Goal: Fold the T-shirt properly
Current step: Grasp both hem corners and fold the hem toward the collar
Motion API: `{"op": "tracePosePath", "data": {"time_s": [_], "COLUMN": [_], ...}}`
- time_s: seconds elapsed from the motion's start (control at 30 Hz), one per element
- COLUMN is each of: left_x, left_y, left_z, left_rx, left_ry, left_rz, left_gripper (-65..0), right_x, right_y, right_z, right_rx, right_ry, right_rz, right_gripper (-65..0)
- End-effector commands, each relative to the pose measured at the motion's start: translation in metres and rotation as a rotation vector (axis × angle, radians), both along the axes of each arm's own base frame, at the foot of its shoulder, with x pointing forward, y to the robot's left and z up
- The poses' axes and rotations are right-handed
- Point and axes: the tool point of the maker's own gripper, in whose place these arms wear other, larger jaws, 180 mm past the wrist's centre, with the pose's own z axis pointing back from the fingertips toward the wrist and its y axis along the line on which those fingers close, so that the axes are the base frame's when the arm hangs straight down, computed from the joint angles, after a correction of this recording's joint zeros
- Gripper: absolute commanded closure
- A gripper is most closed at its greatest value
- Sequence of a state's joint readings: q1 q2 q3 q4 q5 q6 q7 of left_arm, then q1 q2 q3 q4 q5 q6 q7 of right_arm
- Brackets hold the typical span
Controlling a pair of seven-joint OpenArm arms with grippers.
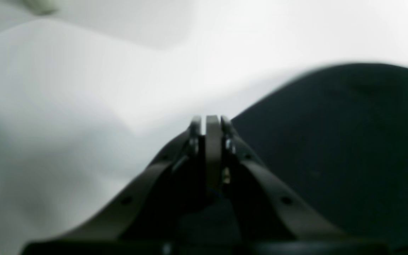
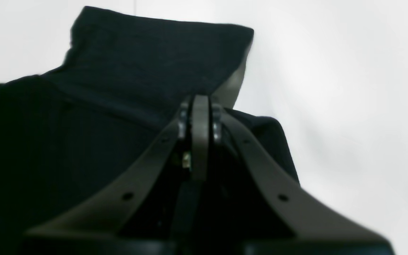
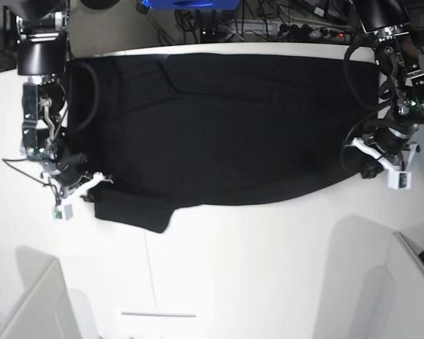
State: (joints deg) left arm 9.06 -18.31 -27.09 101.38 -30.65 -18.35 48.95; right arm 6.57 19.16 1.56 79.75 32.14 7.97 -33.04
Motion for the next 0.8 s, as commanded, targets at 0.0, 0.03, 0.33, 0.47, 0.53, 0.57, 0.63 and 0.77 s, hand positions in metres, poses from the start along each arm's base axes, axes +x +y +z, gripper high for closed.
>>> {"op": "tracePosePath", "data": {"time_s": [0.0, 0.03, 0.33, 0.47, 0.53, 0.57, 0.63, 0.77], "left_x": [0.001, -0.002, -0.016, -0.015, -0.016, -0.017, -0.021, -0.027], "left_y": [-0.002, -0.002, -0.008, -0.011, -0.012, -0.012, -0.006, 0.008], "left_z": [0.009, 0.007, 0.015, 0.021, 0.022, 0.020, 0.017, 0.030], "left_rx": [-0.010, -0.019, 0.015, 0.021, 0.021, 0.021, 0.027, 0.057], "left_ry": [-0.032, -0.028, -0.031, -0.049, -0.049, -0.037, 0.002, 0.006], "left_rz": [-0.016, -0.014, -0.042, -0.052, -0.054, -0.054, -0.041, -0.005], "left_gripper": [0.0, 0.0, 0.0, 0.0, 0.0, 0.0, 0.0, 0.0], "right_x": [0.010, 0.008, -0.005, -0.009, -0.010, -0.013, -0.017, -0.024], "right_y": [-0.005, -0.004, -0.017, -0.018, -0.016, -0.015, -0.014, -0.017], "right_z": [0.021, 0.021, 0.025, 0.032, 0.035, 0.034, 0.034, 0.034], "right_rx": [-0.007, -0.007, 0.001, -0.009, -0.012, -0.013, -0.016, -0.024], "right_ry": [-0.068, -0.069, -0.055, -0.056, -0.059, -0.054, -0.054, -0.048], "right_rz": [0.000, 0.002, -0.039, -0.035, -0.025, -0.022, -0.019, -0.021], "right_gripper": [0.0, 0.0, 0.0, 0.0, 0.0, 0.0, 0.0, 0.0]}}
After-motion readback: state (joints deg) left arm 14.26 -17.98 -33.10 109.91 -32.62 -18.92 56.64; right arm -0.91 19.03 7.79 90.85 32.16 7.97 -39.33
